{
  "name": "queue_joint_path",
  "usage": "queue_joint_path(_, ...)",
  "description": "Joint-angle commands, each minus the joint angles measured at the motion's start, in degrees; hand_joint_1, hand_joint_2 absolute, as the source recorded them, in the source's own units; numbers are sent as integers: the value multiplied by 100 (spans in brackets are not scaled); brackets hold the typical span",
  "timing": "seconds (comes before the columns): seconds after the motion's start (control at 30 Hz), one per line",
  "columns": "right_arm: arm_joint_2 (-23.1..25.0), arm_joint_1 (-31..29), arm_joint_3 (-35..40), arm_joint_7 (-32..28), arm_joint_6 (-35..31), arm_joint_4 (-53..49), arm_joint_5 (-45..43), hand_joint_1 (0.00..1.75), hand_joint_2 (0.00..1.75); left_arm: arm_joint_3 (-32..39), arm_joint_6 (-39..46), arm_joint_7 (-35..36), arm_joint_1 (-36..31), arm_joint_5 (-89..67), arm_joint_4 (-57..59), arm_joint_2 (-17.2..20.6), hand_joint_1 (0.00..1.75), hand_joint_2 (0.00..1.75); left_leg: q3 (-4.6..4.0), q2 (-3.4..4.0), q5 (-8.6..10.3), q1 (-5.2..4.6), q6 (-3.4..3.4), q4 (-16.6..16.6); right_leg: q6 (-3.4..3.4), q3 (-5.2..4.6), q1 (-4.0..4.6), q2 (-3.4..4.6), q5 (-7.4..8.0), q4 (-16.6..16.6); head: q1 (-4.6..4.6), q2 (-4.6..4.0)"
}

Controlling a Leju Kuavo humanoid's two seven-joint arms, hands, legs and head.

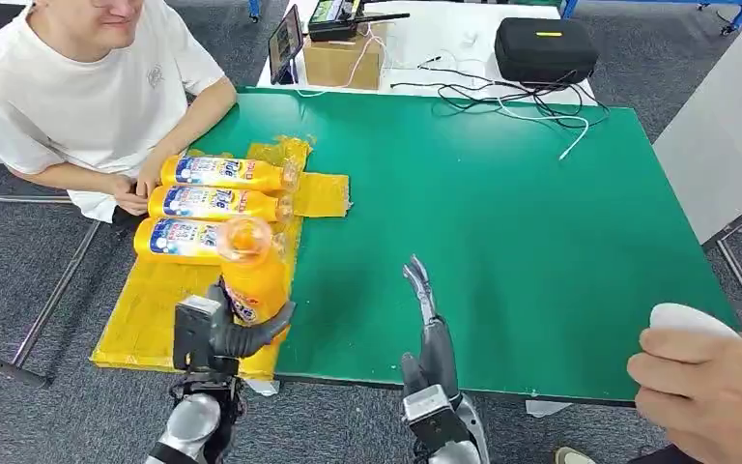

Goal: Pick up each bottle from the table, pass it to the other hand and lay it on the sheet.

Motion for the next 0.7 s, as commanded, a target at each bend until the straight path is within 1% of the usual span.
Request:
queue_joint_path(0.03, -6, -133, -727, -75, 33, 238, 127, 0, 0, 483, 116, 502, -1091, -1673, 1723, 389, 175, 175, 13, -7, 6, 6, -9, -7, -12, 17, 7, -9, 4, -7, 0, -2)
queue_joint_path(0.1, -15, -98, -786, -88, 90, 184, 171, 0, 0, 435, 358, 755, -1277, -2477, 2041, 473, 175, 175, 17, -1, 4, 9, -11, -5, -14, 22, 10, -4, 3, -6, 0, 0)
queue_joint_path(0.17, 23, -69, -862, -88, 105, 83, 176, 0, 0, 483, 290, 1310, -1578, -3303, 2552, 495, 175, 175, 13, -6, 7, 5, -8, -7, -9, 18, 5, -10, 2, -6, 0, 0)
queue_joint_path(0.2, 89, -120, -878, -88, 312, 59, 59, 0, 0, -186, -131, 2291, -2046, -4980, 3358, 754, 175, 175, 18, -8, 6, 8, -10, -7, -12, 25, 8, -12, 0, -7, 0, -2)
queue_joint_path(0.27, 131, -152, -851, -88, 382, -10, 99, 0, 0, -299, -220, 2147, -2253, -5493, 3983, 741, 175, 175, 18, -22, 10, 8, -13, -7, -16, 28, 8, -24, -1, -4, -2, 0)
queue_joint_path(0.3, 121, -130, -856, -88, 404, -66, 114, 0, 0, -317, -326, 2110, -2256, -5586, 4094, 735, 175, 175, 19, -17, 9, 4, -11, -8, -13, 24, 4, -18, -1, -3, 0, -2)
queue_joint_path(0.4, 93, -67, -965, -88, 483, -158, 149, 0, 0, -428, -671, 2157, -2197, -6008, 4084, 782, 175, 175, 18, 9, 3, 2, -9, -6, -10, 18, 2, 9, 2, 0, -2, -2)
queue_joint_path(0.47, 104, -55, -1036, -88, 560, -138, 109, 0, 0, -454, -907, 2179, -2218, -6073, 4066, 800, 175, 175, 23, 5, 3, 5, -9, -7, -11, 24, 5, 2, 0, -4, -2, -2)
queue_joint_path(0.57, 139, -119, -1098, -88, 655, -64, 96, 0, 0, -557, -1924, 2397, -2610, -6204, 4481, 891, 175, 175, 26, -10, 7, 4, -9, -5, -11, 31, 4, -5, 2, -2, 0, -2)
queue_joint_path(0.67, 186, -235, -1143, -88, 699, 93, 17, 0, 0, -601, -2557, 2414, -2983, -6114, 4782, 993, 175, 175, 37, -8, 15, 9, -15, -7, -19, 46, 9, 1, 11, -4, 0, -2)
queue_joint_path(0.7, 189, -239, -1144, -88, 703, 113, 18, 0, 0, -612, -2631, 2405, -3014, -6110, 4805, 1012, 175, 175, 44, -13, 15, 7, -11, -6, -15, 53, 8, -8, 10, -4, 4, -2)
